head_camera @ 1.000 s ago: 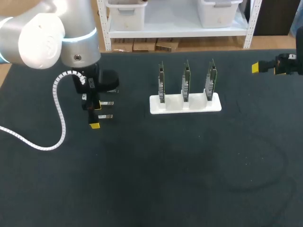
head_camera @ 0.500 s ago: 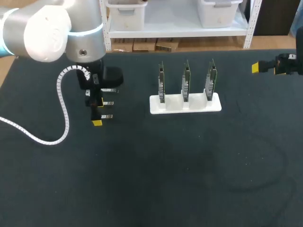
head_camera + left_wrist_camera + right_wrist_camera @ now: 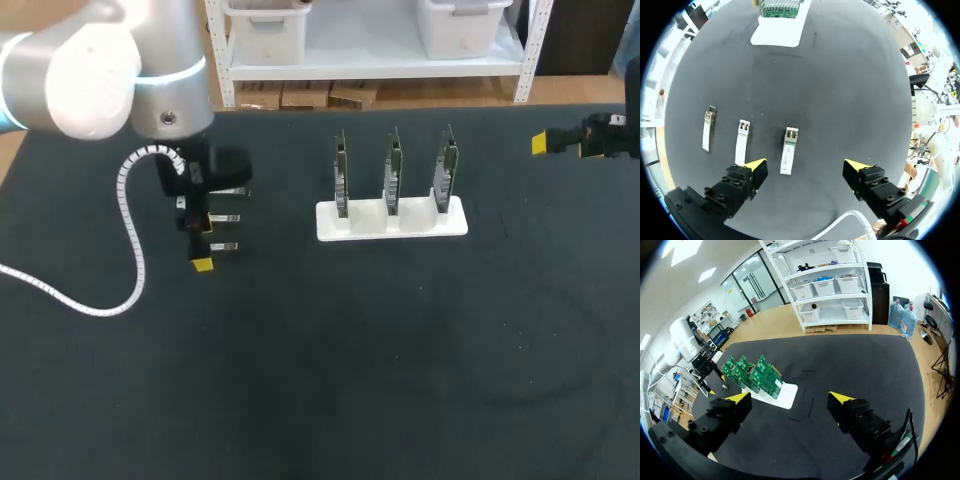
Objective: Pick up the optical module with the left hand, and insert it into the network port with the right hand.
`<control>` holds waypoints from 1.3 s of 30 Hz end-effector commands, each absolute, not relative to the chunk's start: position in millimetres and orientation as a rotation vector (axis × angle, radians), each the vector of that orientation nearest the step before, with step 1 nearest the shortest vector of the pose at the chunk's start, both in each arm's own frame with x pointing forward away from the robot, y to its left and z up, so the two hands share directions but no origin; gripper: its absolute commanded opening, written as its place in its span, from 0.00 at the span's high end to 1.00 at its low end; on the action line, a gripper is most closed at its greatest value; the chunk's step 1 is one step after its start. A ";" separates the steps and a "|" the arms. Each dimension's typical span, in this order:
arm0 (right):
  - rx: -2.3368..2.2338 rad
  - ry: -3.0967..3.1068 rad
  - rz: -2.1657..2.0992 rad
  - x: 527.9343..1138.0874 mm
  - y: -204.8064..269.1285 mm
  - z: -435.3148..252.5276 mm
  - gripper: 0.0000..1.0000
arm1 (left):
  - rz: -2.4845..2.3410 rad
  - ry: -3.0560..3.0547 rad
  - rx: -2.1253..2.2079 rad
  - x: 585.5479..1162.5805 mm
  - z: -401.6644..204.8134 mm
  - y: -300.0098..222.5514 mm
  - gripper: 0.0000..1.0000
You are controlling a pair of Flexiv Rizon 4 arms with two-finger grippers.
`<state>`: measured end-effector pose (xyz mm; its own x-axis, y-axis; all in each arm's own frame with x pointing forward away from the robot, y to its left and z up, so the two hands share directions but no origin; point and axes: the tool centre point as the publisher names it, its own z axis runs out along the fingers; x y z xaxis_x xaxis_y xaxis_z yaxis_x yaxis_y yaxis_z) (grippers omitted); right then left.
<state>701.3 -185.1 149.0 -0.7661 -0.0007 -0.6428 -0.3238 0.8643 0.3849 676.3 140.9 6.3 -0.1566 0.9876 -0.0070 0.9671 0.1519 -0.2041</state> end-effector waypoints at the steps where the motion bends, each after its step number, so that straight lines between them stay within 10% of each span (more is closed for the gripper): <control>1: -0.230 2.375 0.633 699.8 -184.7 150.2 0.00 | 0.228 -2.275 -1.944 675.4 5.1 142.7 0.00; 39: -0.230 2.375 0.633 699.8 -184.7 150.2 0.00 | 0.241 -2.250 -1.959 707.4 -14.7 142.5 0.00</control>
